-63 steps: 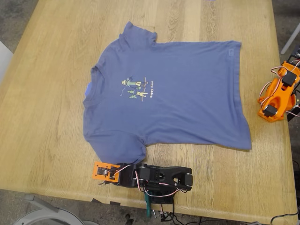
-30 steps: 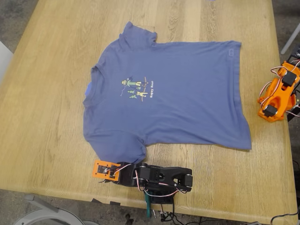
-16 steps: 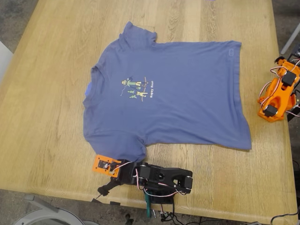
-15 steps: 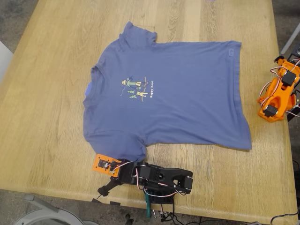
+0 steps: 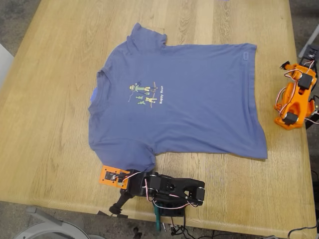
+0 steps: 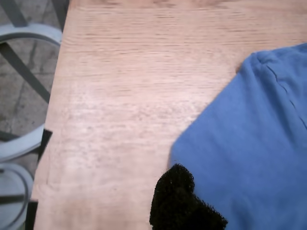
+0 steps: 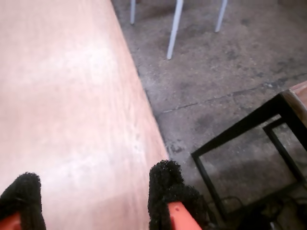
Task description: Fold a T-shirt
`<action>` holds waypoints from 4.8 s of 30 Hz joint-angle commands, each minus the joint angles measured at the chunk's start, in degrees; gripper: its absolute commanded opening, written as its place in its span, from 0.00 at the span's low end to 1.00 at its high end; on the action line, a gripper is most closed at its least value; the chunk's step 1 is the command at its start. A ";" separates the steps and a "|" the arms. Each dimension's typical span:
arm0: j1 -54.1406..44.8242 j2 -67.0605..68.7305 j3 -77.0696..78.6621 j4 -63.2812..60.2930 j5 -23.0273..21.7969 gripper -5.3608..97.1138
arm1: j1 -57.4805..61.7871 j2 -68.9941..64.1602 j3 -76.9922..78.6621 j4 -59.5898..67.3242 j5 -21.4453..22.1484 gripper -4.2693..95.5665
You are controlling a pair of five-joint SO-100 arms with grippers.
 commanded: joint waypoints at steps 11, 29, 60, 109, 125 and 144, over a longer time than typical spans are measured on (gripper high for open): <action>15.03 -21.18 -38.14 18.02 -0.79 0.64 | -32.96 -18.81 -52.38 41.92 -0.97 0.37; 40.87 -56.25 -51.15 6.33 0.88 0.67 | -94.04 -55.90 -70.31 37.44 -0.35 0.33; 43.33 -120.76 -84.99 -42.98 -0.88 0.67 | -107.58 -153.19 -169.45 23.38 1.14 0.30; 44.30 -201.18 -187.65 1.41 -10.46 0.12 | -112.41 -174.99 -176.66 21.71 9.93 0.33; 47.90 -201.36 -189.40 2.99 -13.27 0.05 | -122.52 -180.26 -176.22 16.79 24.61 0.36; 52.91 -185.98 -189.40 14.85 -14.24 0.05 | -126.65 -183.16 -176.40 34.45 26.89 0.17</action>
